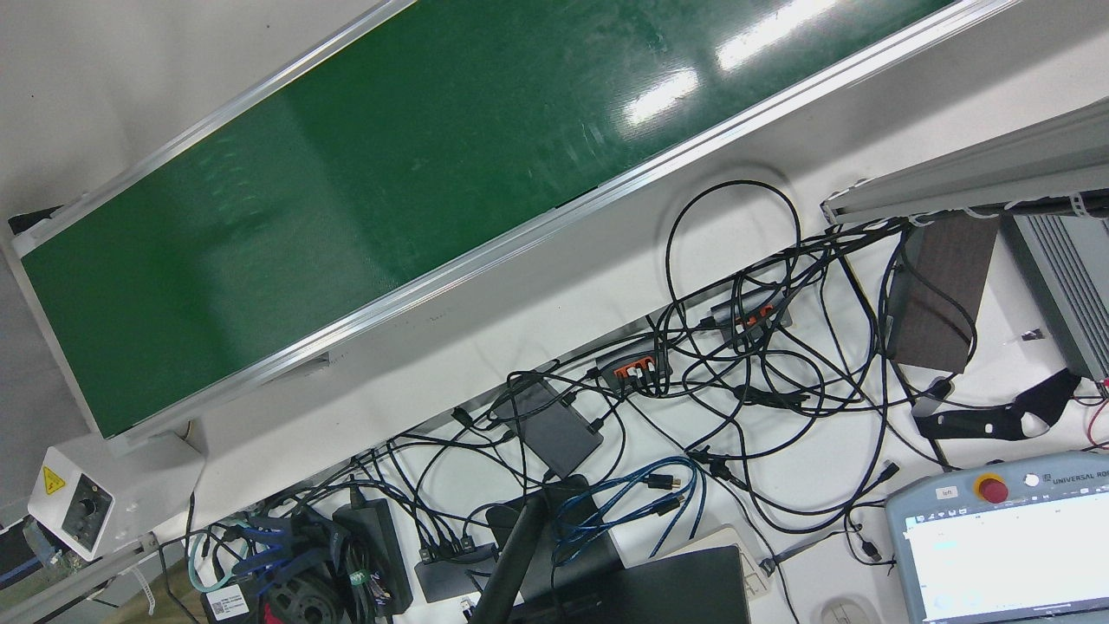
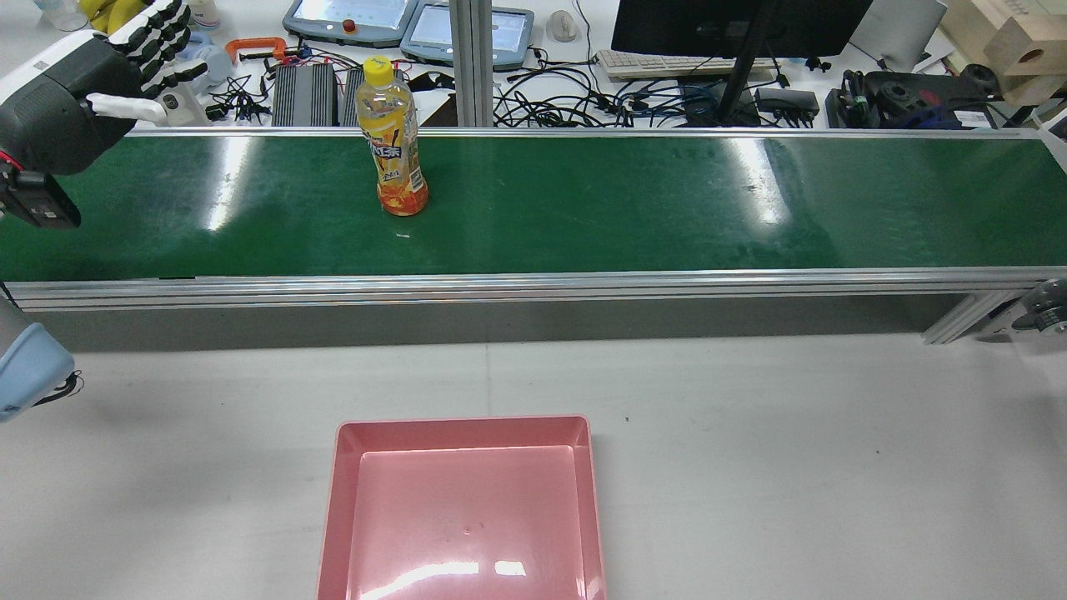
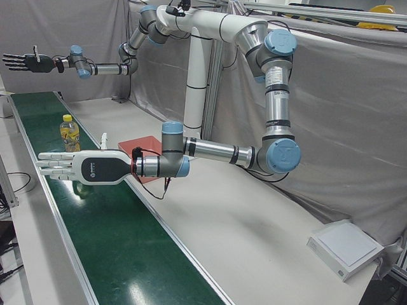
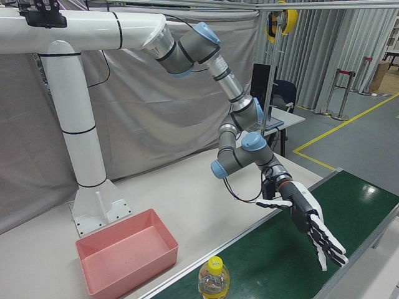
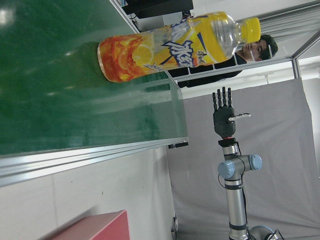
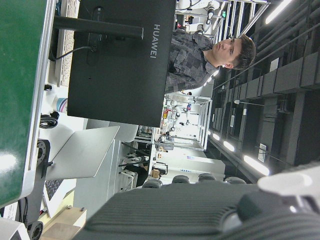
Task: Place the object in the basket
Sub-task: 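Swing the left hand in toward the orange bottle on the belt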
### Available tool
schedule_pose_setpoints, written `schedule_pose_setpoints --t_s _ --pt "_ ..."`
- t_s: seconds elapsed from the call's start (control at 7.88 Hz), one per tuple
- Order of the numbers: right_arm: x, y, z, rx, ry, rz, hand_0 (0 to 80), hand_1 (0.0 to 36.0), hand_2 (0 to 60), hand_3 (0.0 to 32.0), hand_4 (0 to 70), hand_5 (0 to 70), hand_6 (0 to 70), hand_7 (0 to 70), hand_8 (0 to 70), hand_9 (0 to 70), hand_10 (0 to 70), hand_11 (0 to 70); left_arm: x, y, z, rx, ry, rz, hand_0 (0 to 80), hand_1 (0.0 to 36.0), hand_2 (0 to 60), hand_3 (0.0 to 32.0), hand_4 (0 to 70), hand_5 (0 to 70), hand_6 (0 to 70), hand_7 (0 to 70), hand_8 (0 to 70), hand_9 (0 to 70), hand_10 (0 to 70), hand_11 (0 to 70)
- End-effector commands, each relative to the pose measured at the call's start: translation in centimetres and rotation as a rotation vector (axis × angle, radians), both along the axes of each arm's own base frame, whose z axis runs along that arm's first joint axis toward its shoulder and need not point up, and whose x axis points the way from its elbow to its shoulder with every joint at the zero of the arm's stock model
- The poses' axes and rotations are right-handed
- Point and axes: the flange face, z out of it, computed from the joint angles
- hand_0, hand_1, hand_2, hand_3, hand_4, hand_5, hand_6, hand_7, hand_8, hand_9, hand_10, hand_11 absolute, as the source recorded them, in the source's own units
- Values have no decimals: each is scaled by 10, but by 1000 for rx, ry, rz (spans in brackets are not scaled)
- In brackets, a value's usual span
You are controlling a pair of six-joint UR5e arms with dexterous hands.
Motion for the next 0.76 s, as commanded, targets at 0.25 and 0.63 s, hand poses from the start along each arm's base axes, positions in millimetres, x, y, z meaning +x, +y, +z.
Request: schedule_pose_setpoints --t_s 0.25,0.63 --pt "0 -1 -1 1 0 0 0 0 0 0 0 0 0 0 0 0 0 0 115 37 -20 -54 15 -3 456 76 0 0 0 24 0 0 0 6 72 118" --pt "0 -1 -1 1 0 0 0 0 0 0 0 0 0 0 0 0 0 0 115 36 -16 -68 4 -7 438 79 0 0 0 29 0 0 0 3 64 106"
